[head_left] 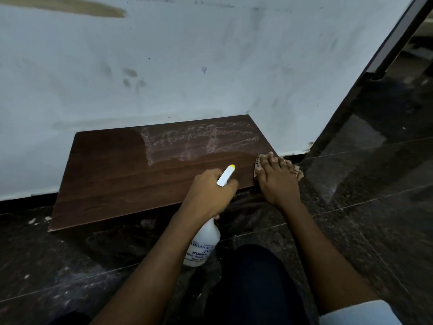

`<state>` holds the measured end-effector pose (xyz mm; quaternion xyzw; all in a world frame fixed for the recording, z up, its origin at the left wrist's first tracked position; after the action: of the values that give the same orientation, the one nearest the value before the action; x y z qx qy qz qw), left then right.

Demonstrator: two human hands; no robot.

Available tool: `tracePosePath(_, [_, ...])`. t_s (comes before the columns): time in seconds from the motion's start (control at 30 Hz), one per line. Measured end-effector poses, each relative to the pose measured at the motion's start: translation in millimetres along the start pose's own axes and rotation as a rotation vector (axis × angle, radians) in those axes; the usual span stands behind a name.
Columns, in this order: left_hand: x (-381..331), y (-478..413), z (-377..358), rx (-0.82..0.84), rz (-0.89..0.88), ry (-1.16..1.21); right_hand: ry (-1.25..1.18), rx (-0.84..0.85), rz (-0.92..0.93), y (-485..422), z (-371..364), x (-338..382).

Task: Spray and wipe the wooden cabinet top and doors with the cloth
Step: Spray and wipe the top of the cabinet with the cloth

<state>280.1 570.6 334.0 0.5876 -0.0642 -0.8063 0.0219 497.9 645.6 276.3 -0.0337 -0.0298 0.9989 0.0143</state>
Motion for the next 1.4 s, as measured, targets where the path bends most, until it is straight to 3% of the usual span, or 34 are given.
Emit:
tracePosePath(0.13, [-11.1,-11.2,-12.1,0.046,0.009,-0.008,-0.003,0.073,-0.04,-32.3,3.5,-5.0])
tracePosePath(0.4, [-17.5,-55.7,-18.1,0.081,0.088,0.049,-0.025,0.105,0.186,-0.1,-8.0,-12.9])
tracePosePath(0.67, [-20.7,-81.1,-4.9,0.033,0.047,0.112,-0.012,0.154,0.144,-21.5,-11.9,-15.6])
tracePosePath(0.83, [-13.8,-83.9,-3.3,0.086,0.066,0.135,0.0,0.208,0.115,-61.0,-7.3,-16.0])
tracePosePath(1.03, [-14.8,-82.8,9.0,0.074,0.069,0.156,0.047,0.188,0.079,-101.4,2.8,27.2])
tracePosePath(1.17, [-17.7,-84.6,21.8,0.065,0.08,0.129,0.064,0.144,0.321,-71.9,5.0,67.4])
tracePosePath(1.27, [-19.3,-85.1,33.7,0.089,0.1,0.129,0.097,0.127,0.449,-48.8,1.0,53.4])
tracePosePath(1.4, [-21.0,-90.1,52.1,0.122,0.144,0.082,0.11,0.185,0.228,-88.5,0.2,19.2])
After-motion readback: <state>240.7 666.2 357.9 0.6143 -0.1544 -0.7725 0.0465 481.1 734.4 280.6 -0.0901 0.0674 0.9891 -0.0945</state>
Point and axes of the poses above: each hand's wrist, its own y-axis away from the middle knuckle, its own z-axis out of the back of the hand, x = y × z, the point moved 8 cm from there along -y, towards the middle knuckle, and after that the axes turned 13 degrees about y, right-handed, at the moved point
